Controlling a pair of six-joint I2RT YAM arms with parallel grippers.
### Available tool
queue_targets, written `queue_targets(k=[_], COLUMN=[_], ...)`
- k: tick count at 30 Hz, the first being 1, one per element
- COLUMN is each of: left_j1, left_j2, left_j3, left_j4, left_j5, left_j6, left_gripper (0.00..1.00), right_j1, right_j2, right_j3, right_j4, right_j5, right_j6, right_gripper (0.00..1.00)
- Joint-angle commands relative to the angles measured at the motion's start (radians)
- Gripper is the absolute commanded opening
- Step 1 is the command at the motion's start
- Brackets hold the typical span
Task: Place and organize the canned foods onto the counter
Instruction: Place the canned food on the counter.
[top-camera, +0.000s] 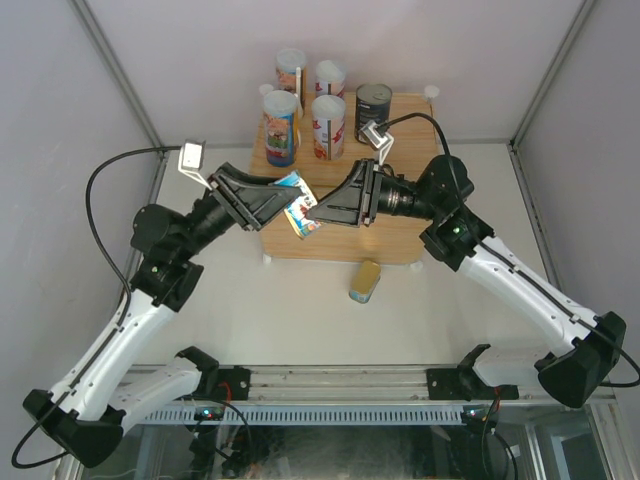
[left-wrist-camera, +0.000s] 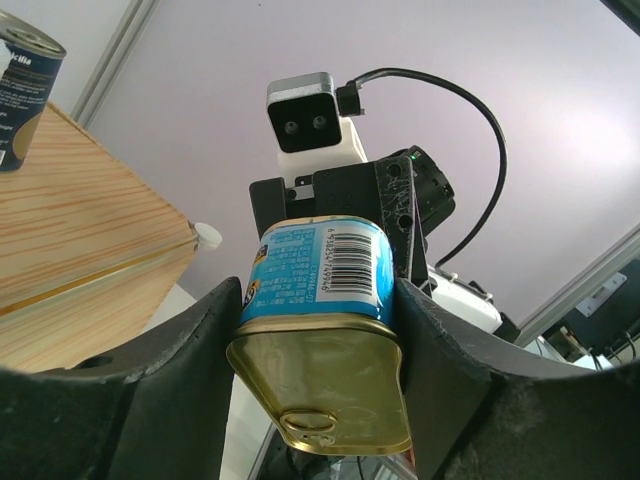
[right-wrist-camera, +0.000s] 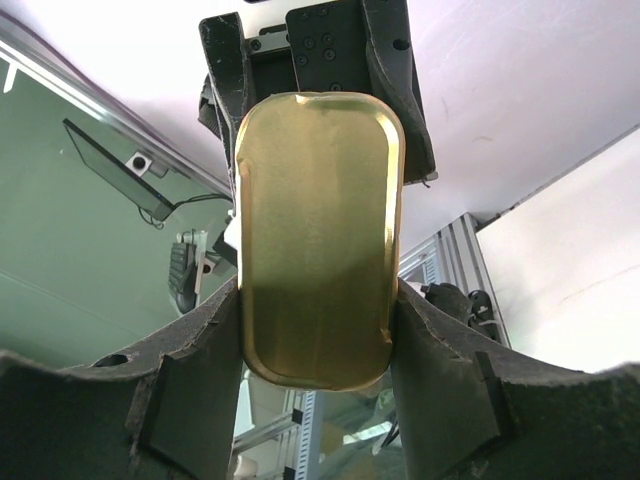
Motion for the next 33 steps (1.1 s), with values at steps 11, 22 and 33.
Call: queue_targets(k=[11, 22, 33], left_j1=[0.0, -0.002, -0.001], left_j2=[-0.055, -0.07, -0.04], left_j3=[-0.018, -0.043, 0.013], left_j4=[-0.094, -0.119, -0.176], left_j5=[-0.164, -0.215, -0.234], left_j6=[0.005, 0.013, 0.038], left_gripper=[0.0, 0.0, 0.0], right_j1=[-0.019, -0.029, -0.064], right_j2=[-0.07, -0.089, -0.092], right_j3=[-0.027, -0.053, -0.053], right_j4=[0.015, -0.028, -0.103], right_j5=[0.072, 0.081, 0.103], right_j6=[-0.03, -0.057, -0.13], right_gripper=[0.55, 0.66, 0.7])
